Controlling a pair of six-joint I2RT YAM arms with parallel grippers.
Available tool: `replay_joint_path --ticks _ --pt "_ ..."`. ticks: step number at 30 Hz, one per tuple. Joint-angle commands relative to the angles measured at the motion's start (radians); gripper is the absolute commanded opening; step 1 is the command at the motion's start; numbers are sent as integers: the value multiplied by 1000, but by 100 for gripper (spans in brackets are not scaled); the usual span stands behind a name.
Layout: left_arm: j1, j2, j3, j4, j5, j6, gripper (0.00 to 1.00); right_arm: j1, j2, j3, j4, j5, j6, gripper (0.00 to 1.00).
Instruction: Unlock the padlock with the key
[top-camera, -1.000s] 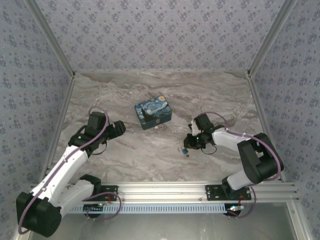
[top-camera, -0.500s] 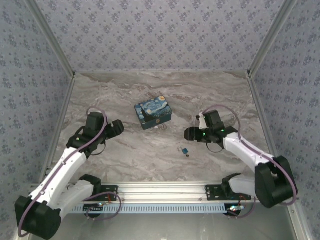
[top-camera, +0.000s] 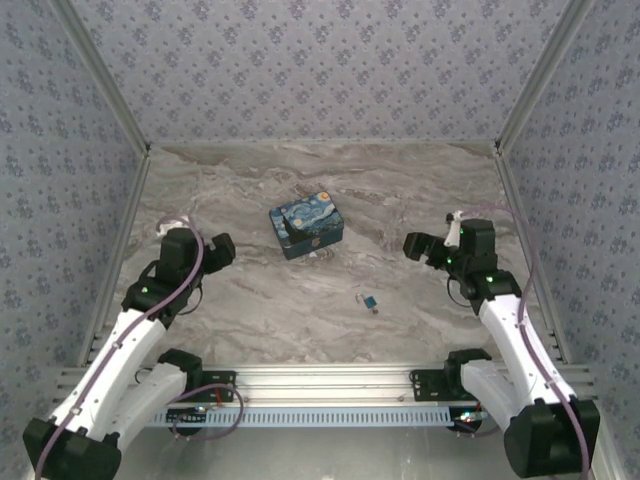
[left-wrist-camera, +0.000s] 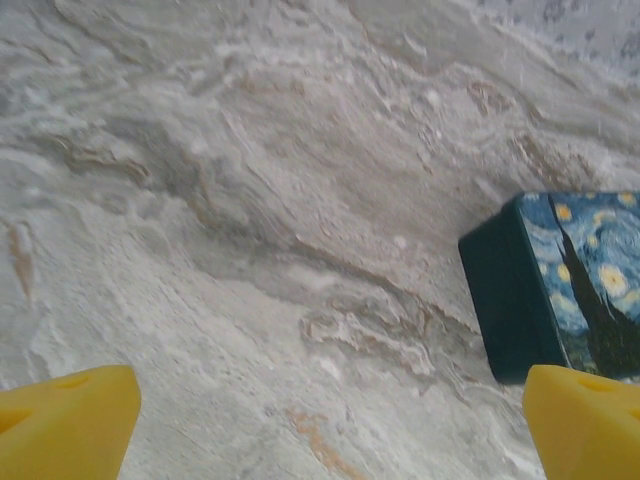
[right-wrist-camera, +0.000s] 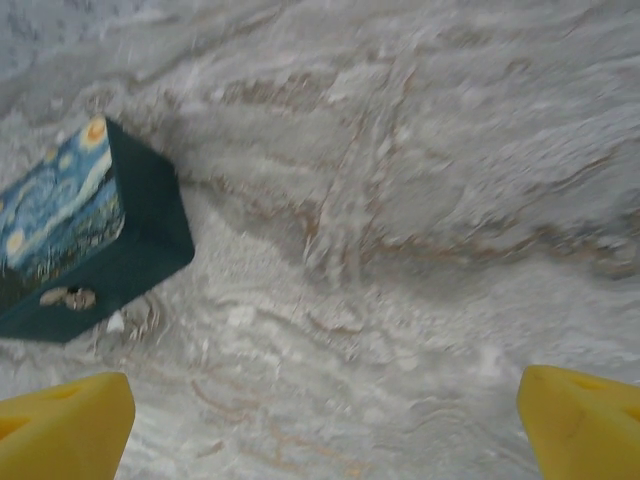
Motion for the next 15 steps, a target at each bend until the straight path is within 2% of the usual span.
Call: replay_joint_path --ticks 1,7,10,13,15 --pt "6 -46 3 61 -98 61 98 -56 -54 -31 30 32 -15 100" --pt "7 -113 -81 187 -157 183 99 -100 -179 -153 212 197 -66 100" --pt "7 -129 -141 275 -190 241 99 -102 -225 -289 409 293 -134 100" --pt "9 -121 -202 367 -181 283 99 -125 -198 -385 559 381 -121 100" --pt "9 -120 -259 454 -151 307 99 -159 -148 -413 613 382 -110 100"
